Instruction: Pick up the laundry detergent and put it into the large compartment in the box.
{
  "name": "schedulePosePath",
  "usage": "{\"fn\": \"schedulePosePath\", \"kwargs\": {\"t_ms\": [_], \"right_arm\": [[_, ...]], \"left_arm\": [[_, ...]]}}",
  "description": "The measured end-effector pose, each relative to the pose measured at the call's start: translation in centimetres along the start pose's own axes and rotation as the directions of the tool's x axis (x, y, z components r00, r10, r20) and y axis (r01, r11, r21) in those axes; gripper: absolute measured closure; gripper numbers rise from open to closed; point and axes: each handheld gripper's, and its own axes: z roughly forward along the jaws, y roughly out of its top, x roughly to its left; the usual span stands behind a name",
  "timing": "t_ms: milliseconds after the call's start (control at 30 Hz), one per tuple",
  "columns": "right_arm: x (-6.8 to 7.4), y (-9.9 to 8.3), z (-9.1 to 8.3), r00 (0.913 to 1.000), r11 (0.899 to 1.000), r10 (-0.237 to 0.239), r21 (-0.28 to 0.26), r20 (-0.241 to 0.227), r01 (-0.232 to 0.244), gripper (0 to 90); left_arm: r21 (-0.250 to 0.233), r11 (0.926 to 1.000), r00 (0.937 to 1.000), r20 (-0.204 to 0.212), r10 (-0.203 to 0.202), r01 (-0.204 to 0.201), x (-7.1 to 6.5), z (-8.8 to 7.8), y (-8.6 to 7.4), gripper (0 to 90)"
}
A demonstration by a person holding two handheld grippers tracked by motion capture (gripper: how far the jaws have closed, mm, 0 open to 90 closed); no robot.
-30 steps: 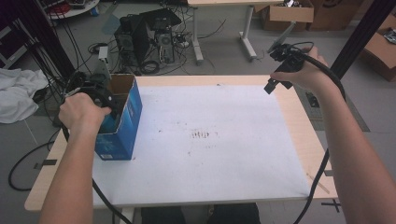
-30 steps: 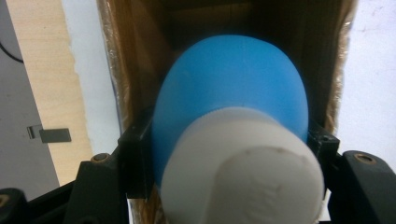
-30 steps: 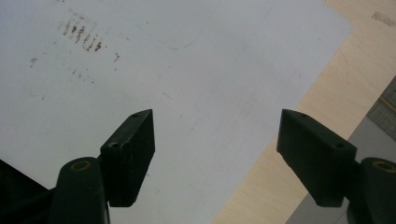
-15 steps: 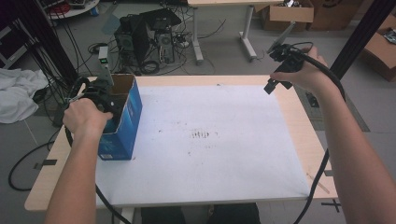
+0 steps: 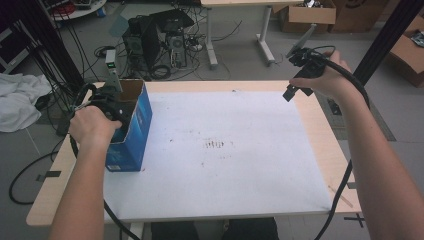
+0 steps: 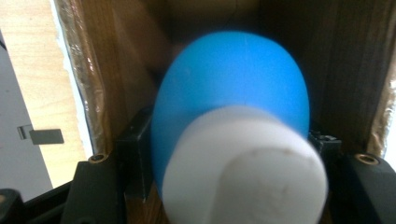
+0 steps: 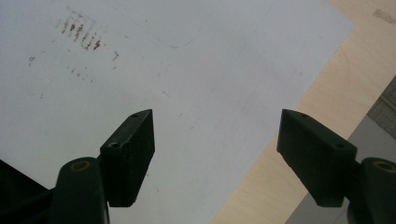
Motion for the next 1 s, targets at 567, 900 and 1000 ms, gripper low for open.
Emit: {"fn": "schedulePosePath", "kwargs": {"t_ms": [567,900,1000], "right_arm": [[0.1,-0.1,-0.4,1.0,1.0,0.004,-0.011,-0.005,-0.004,27.9],[0.2,-0.2,-0.4,1.0,1.0,0.001,-0.016,-0.01,-0.001,28.0],[0.2,-0.1,-0.4,0.9999,1.0,-0.002,-0.014,-0.011,0.002,28.0]], "left_arm": [[-0.024,0.9997,0.9999,-0.008,0.008,-0.009,-0.3,-2.4,-0.5,24.1],[-0.077,0.9951,0.9976,-0.037,0.058,-0.061,-1.4,-6.8,-1.0,18.6],[-0.099,0.9894,0.994,-0.039,0.103,-0.106,-2.5,-8.0,-1.3,16.1]]}}
